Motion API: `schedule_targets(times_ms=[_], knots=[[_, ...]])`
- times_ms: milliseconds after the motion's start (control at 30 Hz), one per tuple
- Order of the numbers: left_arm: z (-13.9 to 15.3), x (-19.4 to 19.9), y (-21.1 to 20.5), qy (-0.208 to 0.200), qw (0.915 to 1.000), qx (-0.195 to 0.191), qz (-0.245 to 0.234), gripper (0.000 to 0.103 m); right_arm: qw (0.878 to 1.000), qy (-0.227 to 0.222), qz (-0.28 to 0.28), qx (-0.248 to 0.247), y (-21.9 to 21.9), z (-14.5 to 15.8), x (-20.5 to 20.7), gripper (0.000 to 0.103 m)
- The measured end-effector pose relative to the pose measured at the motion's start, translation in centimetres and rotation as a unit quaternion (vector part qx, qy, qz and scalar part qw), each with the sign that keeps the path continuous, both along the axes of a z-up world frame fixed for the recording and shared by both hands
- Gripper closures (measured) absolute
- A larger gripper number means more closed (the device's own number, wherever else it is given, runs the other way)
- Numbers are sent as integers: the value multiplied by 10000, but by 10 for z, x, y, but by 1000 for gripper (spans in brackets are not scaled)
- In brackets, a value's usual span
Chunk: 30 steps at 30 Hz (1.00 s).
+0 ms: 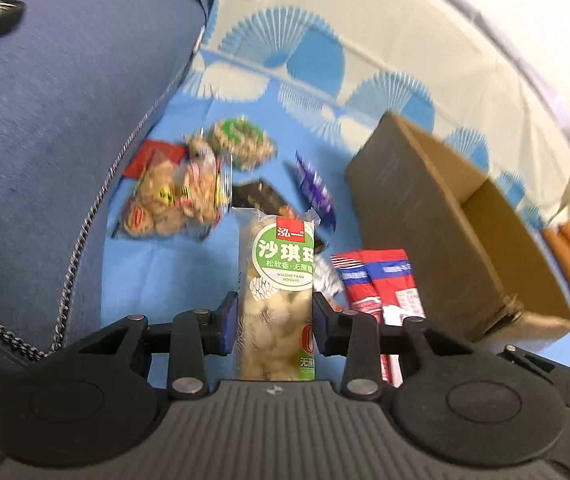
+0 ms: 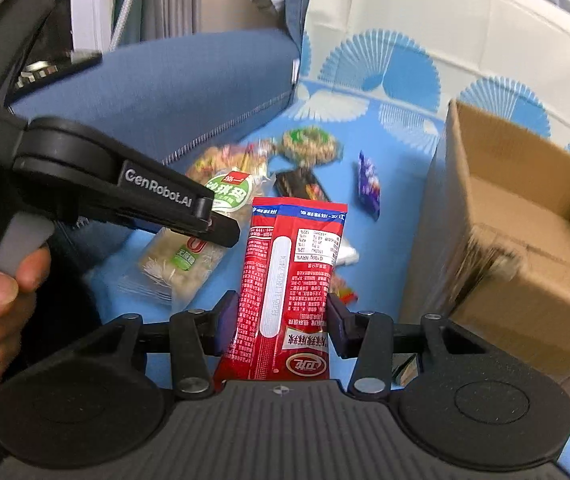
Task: Organize snacks
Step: 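Carry both packs over the box and open both tools to drop them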
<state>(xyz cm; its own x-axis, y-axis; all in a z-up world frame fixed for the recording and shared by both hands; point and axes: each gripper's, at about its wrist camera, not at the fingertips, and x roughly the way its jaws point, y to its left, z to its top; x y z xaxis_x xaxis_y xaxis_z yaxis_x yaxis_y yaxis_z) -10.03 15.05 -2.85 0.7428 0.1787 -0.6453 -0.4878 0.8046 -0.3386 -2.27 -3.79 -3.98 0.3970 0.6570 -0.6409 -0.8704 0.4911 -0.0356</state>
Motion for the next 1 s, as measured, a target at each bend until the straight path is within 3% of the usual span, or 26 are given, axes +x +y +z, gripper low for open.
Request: schedule_targets(times_ms=[167,400,667,800,1000], knots=[[9,-10,3,-432,9990,-71,62,62,9995,-181,7,248,-13,27,2,55],[10,-13,7,-576,9981,-137,164,62,9956,-598,77,718,-45,74,22,55],[8,-7,3,-448,9989,47,102,62,9904,-1203,503,466,-55,83,62,55],[8,-3,-2,-325,9993,189,-15,62,9916,-1055,309,675,-51,77,84,55],[10,3,-9,-176,9991,382,-108,62,9934,-297,-375,1040,-60,61,108,55]])
